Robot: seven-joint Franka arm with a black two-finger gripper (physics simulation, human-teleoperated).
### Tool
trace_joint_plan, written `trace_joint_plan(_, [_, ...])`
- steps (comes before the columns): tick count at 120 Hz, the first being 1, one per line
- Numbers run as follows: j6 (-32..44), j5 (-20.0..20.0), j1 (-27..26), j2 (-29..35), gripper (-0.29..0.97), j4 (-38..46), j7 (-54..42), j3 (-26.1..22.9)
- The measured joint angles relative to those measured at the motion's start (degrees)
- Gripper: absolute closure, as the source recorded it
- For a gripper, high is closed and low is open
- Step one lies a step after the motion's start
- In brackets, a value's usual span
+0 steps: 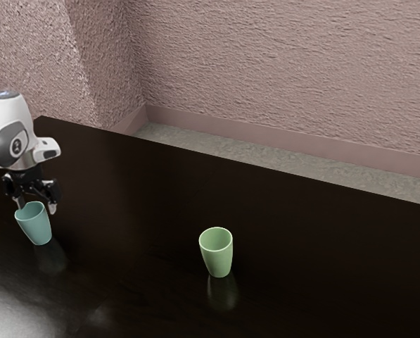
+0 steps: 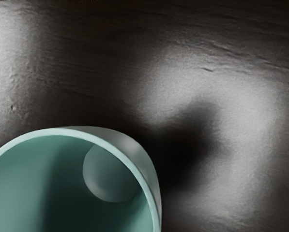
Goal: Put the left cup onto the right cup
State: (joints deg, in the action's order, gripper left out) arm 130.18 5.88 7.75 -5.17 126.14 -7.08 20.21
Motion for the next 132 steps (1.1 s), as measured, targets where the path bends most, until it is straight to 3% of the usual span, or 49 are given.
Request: trace_joint_plan(132, [4.0, -0.7, 0.1, -4.6, 0.08, 0.0, -0.4, -0.3])
